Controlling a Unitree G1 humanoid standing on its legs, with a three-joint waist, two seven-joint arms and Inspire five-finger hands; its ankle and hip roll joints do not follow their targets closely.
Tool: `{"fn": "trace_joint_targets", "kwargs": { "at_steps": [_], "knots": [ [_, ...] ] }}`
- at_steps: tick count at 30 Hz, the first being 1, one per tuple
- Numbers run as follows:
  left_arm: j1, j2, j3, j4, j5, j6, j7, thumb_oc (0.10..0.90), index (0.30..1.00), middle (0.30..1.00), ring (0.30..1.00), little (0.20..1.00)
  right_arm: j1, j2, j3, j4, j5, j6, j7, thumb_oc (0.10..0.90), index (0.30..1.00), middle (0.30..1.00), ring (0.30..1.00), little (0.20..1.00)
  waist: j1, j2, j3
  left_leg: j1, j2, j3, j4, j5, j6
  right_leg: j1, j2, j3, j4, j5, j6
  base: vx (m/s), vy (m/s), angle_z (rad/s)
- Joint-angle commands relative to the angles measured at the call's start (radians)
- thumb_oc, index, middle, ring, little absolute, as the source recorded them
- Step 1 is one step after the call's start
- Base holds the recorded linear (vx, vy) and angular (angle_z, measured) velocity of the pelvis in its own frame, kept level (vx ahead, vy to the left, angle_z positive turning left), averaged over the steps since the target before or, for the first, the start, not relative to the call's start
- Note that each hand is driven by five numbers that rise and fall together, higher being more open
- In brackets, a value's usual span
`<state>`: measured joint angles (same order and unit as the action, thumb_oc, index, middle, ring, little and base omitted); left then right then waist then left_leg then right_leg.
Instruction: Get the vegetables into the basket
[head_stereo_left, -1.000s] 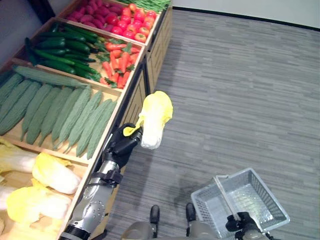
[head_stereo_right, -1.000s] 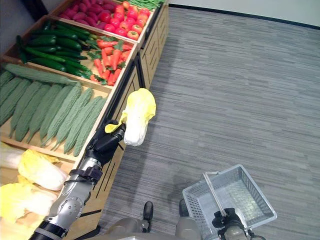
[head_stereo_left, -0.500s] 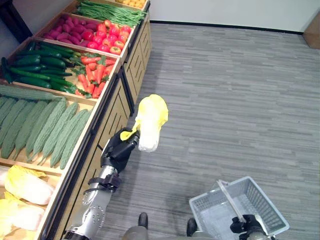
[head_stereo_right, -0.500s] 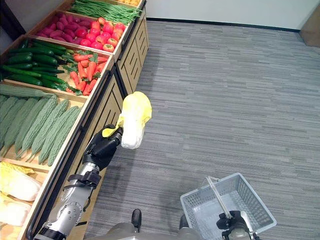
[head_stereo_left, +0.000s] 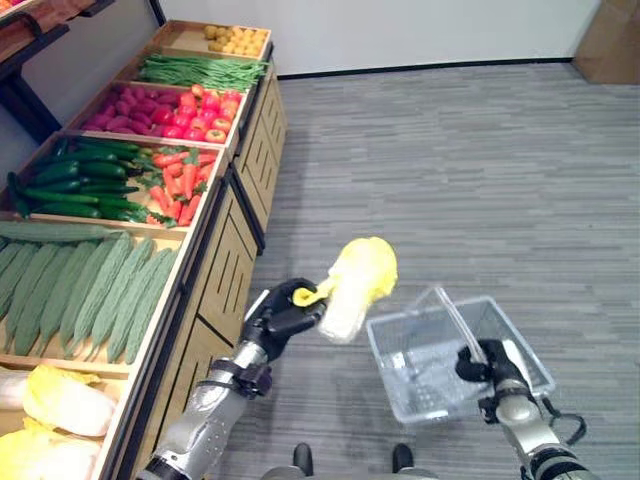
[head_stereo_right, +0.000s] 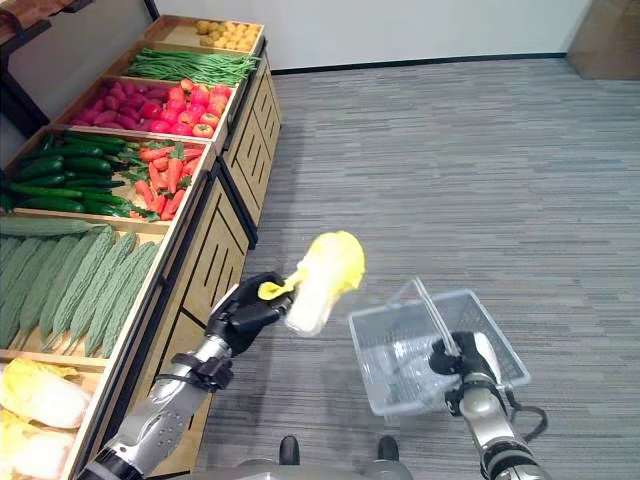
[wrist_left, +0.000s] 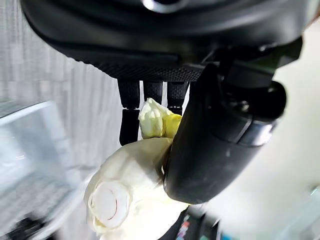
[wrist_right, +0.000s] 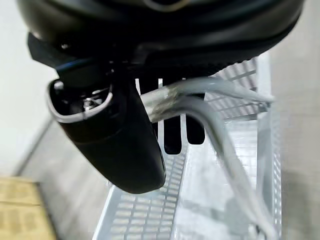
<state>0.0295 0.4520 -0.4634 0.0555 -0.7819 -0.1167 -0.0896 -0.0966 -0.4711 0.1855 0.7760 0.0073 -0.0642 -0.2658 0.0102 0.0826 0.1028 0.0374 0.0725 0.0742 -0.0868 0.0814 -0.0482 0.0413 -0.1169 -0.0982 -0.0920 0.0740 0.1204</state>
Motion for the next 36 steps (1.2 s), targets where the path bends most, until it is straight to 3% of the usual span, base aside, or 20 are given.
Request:
{"fn": "trace_joint_targets", "kwargs": {
  "at_steps": [1, 14, 21, 36],
  "knots": [
    [-0.169, 0.032, 0.001, 0.011, 0.113, -0.094, -0.008, 0.400, 0.300, 0.300, 0.300, 0.300, -0.161, -0.042, 0.013, -0.106, 0.006, -0.096, -0.048, 0.400, 0.300, 0.300, 0.300, 0.300, 0.010, -0.074, -0.063, -0.028, 0.004, -0.037, 0.000, -0.041, -0.023, -0.013, -0.033, -0.025, 0.005, -0.021, 0.044, 0.00, 0.000, 0.00],
    [-0.253, 0.021, -0.062, 0.205, 0.435, -0.076, 0.094, 0.400, 0.300, 0.300, 0.300, 0.300, -0.258, 0.009, 0.118, -0.262, 0.059, -0.110, 0.010, 0.400, 0.300, 0.300, 0.300, 0.300, 0.012, -0.082, -0.080, -0.012, 0.001, -0.025, 0.000, -0.052, -0.021, -0.005, -0.039, -0.015, 0.005, -0.018, 0.046, 0.00, 0.000, 0.00],
    [-0.303, -0.067, -0.030, 0.408, 0.646, -0.036, 0.235, 0.400, 0.300, 0.300, 0.300, 0.300, -0.265, 0.095, 0.198, -0.345, 0.107, -0.115, 0.041, 0.400, 0.300, 0.300, 0.300, 0.300, 0.009, -0.087, -0.081, -0.013, 0.003, -0.019, 0.000, -0.051, -0.022, -0.008, -0.040, -0.012, 0.005, -0.015, 0.047, 0.00, 0.000, -0.01],
    [-0.326, -0.152, -0.020, 0.484, 0.724, 0.001, 0.358, 0.400, 0.300, 0.300, 0.300, 0.300, -0.205, 0.194, 0.299, -0.447, 0.191, -0.127, 0.064, 0.400, 0.300, 0.300, 0.300, 0.300, -0.008, -0.087, -0.076, -0.013, 0.003, -0.004, 0.000, -0.050, -0.024, -0.013, -0.045, -0.003, 0.005, -0.012, 0.049, 0.00, 0.001, -0.01]
  ]
}}
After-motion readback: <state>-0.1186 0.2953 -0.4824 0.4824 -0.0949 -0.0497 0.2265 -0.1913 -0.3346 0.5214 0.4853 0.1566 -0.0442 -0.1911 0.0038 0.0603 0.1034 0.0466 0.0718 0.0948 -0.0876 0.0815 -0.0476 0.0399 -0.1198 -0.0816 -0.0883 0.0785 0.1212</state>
